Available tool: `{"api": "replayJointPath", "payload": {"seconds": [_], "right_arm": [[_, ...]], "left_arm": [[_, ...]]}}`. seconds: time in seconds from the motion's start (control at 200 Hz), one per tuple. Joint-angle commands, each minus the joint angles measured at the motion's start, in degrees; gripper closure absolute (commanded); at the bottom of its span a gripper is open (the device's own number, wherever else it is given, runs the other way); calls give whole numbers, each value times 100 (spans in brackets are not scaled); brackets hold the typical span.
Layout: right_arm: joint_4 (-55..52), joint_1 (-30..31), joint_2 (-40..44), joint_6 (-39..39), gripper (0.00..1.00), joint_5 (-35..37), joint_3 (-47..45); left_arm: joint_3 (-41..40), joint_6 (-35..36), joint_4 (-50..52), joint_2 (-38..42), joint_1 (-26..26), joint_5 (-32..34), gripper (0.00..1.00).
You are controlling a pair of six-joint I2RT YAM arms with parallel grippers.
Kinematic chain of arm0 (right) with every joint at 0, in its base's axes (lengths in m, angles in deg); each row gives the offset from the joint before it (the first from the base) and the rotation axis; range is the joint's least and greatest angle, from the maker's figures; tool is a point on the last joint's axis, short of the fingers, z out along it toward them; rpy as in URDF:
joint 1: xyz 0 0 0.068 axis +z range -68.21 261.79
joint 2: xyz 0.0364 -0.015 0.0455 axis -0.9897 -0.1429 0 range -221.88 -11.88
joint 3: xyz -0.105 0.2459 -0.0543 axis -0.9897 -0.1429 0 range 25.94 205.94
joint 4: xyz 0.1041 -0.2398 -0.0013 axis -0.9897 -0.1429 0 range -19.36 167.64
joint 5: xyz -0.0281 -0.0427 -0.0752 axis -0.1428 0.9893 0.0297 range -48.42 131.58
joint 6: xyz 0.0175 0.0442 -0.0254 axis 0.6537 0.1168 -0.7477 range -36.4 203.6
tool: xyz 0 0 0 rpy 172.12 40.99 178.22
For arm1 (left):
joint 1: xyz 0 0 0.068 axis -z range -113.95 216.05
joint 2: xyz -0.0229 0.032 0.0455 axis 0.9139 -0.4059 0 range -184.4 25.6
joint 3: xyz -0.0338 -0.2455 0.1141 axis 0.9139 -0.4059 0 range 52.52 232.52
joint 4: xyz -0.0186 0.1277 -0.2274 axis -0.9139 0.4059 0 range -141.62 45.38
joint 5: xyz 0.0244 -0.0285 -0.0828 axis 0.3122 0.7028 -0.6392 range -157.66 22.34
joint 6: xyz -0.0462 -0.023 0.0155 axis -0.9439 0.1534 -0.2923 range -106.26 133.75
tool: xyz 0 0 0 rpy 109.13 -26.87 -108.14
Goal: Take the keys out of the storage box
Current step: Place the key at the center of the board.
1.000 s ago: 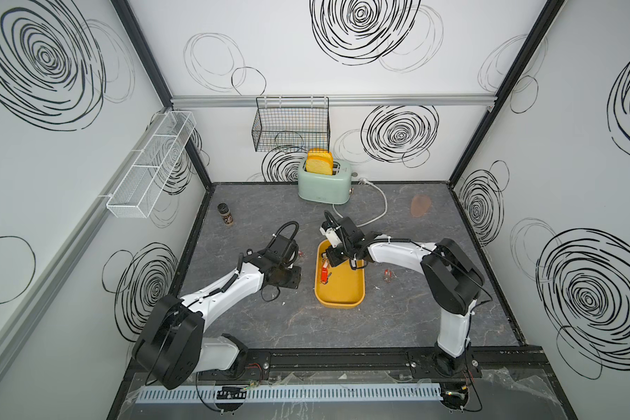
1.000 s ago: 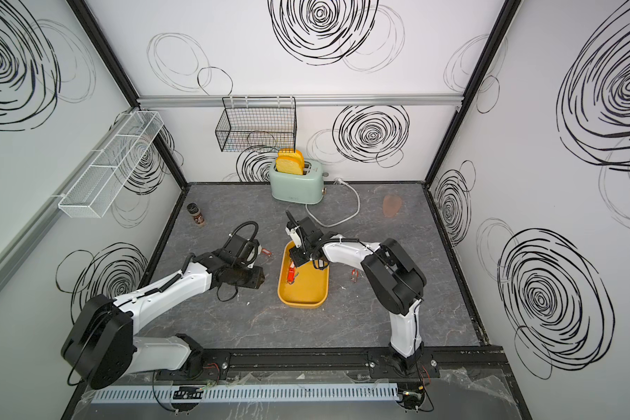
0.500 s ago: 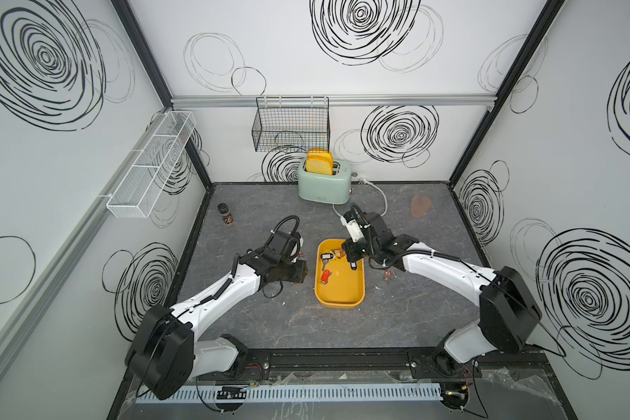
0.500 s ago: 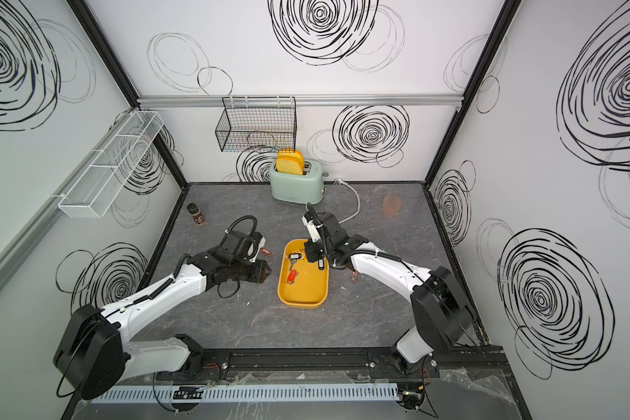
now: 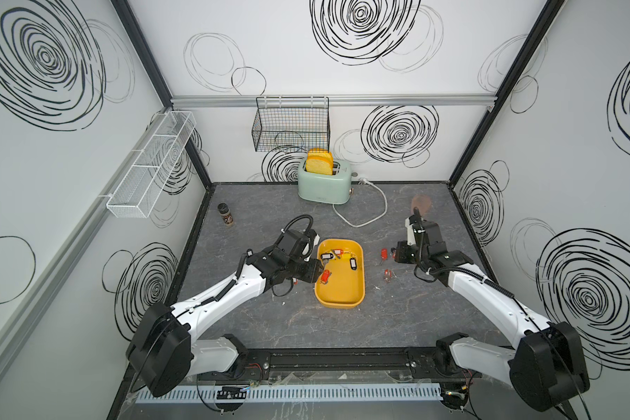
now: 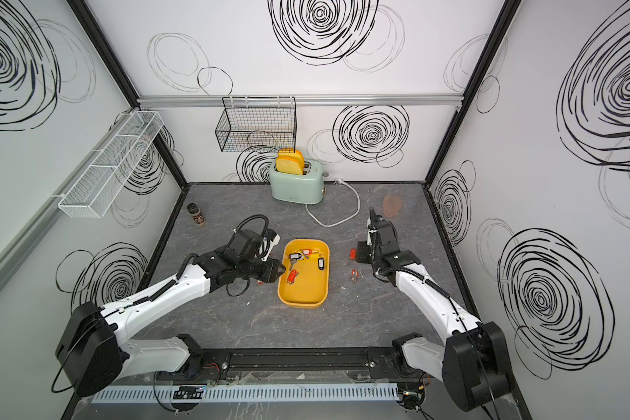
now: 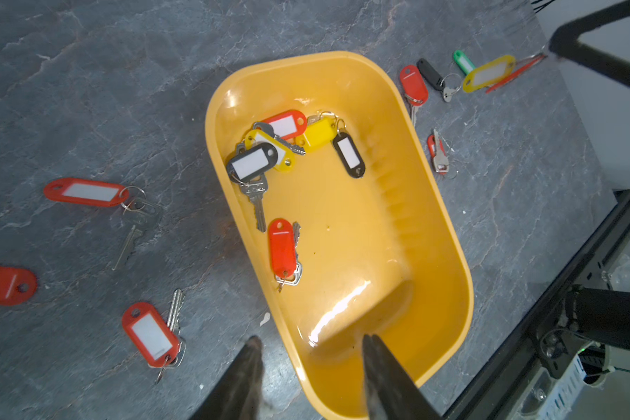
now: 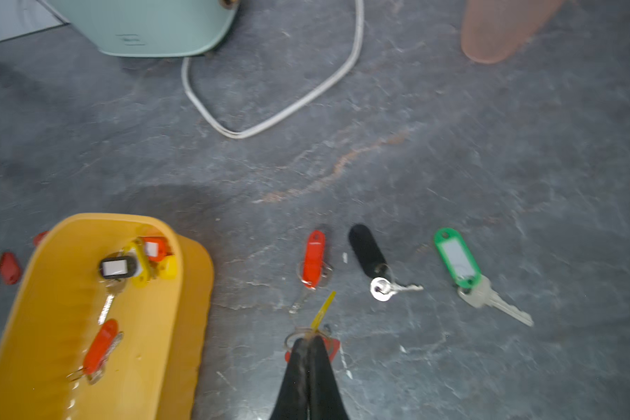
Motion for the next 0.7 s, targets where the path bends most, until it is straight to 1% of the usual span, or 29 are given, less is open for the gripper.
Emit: {"api": "replayJointPath", "payload": {"seconds": [0.0, 0.15, 0.255, 0.465, 0.57, 0.695], "right_arm": [[-288, -356, 79, 284, 100, 114, -190], [-259, -747, -177, 247, 100, 96, -378], [-135, -830, -388, 189, 100, 8, -501], [18, -818, -706, 246, 100, -237, -610], [73, -746, -718, 277, 100, -415, -694], [-12, -596, -578, 415, 99, -325, -762]], "left_arm": [[183, 50, -185, -123, 44, 16, 51], [205, 38, -188, -189, 71, 30, 51], [204, 32, -185, -194, 80, 71, 51], [125, 35, -167, -179, 80, 123, 51], [107, 43, -176, -194, 80, 163, 51], [113, 54, -189, -213, 80, 188, 51]]}}
